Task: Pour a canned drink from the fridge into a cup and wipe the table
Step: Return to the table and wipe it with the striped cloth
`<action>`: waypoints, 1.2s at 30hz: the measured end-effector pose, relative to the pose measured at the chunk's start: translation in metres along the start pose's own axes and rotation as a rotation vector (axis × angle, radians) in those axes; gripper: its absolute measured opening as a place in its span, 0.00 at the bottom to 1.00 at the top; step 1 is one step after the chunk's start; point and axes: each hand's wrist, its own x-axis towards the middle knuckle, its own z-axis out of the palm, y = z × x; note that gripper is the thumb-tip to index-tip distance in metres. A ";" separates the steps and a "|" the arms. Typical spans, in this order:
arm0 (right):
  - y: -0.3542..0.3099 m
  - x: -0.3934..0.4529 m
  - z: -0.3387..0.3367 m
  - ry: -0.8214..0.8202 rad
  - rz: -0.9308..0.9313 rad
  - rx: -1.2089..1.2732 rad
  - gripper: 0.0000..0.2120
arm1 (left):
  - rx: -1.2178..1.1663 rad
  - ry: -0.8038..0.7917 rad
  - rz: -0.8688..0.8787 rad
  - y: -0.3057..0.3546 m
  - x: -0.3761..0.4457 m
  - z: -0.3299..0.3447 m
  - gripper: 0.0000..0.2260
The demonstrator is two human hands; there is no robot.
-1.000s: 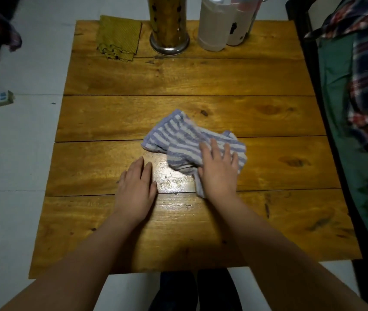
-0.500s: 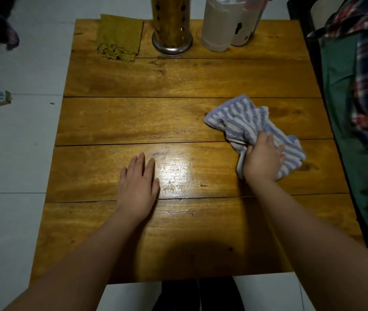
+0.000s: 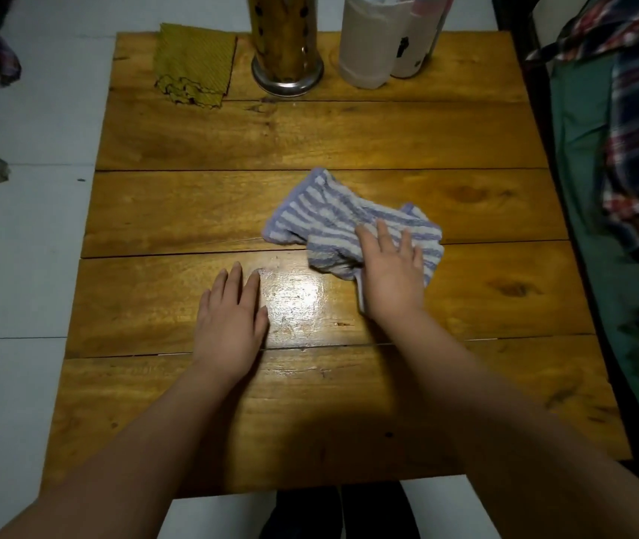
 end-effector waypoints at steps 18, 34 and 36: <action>-0.034 -0.085 0.020 -0.081 0.125 0.105 0.27 | -0.062 -0.011 -0.108 0.006 -0.025 -0.003 0.24; 0.036 -0.089 -0.003 -0.147 -0.096 0.001 0.26 | -0.128 0.011 -0.180 0.008 -0.032 -0.011 0.23; 0.038 -0.090 -0.008 -0.160 -0.117 0.068 0.25 | -0.174 0.036 -0.173 0.016 -0.027 -0.011 0.22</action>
